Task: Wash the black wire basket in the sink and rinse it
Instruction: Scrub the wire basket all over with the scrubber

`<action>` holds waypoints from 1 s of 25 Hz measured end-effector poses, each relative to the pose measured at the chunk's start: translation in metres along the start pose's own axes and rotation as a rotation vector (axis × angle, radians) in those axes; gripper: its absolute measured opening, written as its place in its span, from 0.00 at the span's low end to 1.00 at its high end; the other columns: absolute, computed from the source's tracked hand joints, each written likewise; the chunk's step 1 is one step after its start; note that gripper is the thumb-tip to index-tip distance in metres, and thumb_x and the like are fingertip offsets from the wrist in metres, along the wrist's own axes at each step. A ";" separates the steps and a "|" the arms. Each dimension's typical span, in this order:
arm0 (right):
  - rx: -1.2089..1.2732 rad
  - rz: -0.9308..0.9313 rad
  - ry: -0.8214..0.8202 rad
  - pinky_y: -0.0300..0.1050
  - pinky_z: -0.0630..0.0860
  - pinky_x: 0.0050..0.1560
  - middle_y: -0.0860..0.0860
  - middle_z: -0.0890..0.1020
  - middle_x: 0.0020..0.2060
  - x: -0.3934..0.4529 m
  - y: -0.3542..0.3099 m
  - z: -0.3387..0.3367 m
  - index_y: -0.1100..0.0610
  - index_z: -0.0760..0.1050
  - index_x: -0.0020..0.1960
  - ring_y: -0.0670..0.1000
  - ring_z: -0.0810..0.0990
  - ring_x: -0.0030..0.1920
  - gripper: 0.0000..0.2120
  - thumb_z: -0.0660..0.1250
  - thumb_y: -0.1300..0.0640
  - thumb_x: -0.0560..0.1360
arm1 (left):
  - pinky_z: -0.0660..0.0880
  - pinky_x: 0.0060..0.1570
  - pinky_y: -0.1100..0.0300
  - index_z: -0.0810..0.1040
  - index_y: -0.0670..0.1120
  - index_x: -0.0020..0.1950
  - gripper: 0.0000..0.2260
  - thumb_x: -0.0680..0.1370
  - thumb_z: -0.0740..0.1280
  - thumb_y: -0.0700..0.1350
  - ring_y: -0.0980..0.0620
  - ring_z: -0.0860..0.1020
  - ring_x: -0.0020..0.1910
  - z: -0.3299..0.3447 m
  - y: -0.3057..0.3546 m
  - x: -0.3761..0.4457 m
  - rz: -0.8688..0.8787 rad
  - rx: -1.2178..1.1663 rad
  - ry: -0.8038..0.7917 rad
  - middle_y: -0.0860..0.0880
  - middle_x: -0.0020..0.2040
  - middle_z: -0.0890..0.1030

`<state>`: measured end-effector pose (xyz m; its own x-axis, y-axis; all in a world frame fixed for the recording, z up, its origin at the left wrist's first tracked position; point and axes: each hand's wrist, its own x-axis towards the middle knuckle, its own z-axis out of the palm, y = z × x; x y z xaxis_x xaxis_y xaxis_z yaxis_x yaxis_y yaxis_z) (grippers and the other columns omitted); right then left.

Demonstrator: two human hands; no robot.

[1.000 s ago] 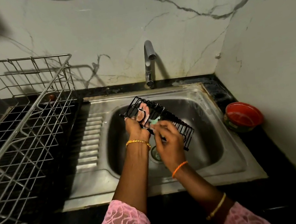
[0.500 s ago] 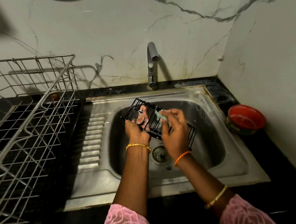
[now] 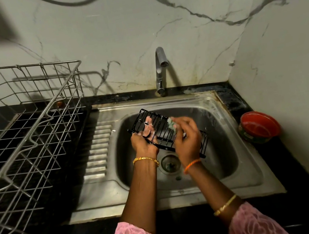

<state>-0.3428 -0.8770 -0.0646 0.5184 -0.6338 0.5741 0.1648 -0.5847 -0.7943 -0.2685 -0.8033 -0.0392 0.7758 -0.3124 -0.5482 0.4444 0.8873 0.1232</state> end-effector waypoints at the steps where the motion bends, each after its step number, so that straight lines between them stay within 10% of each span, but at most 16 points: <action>1: 0.006 0.022 -0.007 0.26 0.71 0.49 0.58 0.76 0.47 0.014 0.001 0.001 0.63 0.80 0.51 0.50 0.76 0.46 0.15 0.59 0.75 0.73 | 0.68 0.17 0.69 0.59 0.46 0.31 0.19 0.83 0.47 0.40 0.52 0.74 0.17 -0.001 0.000 -0.001 0.001 0.003 0.006 0.35 0.42 0.77; 25: 0.064 0.076 -0.011 0.35 0.75 0.55 0.53 0.75 0.49 0.005 0.008 0.004 0.66 0.80 0.50 0.51 0.77 0.50 0.09 0.64 0.70 0.74 | 0.68 0.17 0.69 0.59 0.47 0.31 0.19 0.82 0.47 0.42 0.51 0.79 0.21 -0.008 -0.006 0.005 -0.004 0.036 0.006 0.38 0.32 0.82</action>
<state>-0.3358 -0.8832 -0.0692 0.5406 -0.6695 0.5094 0.1775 -0.5011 -0.8470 -0.2709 -0.8074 -0.0493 0.7714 -0.3136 -0.5537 0.4632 0.8734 0.1507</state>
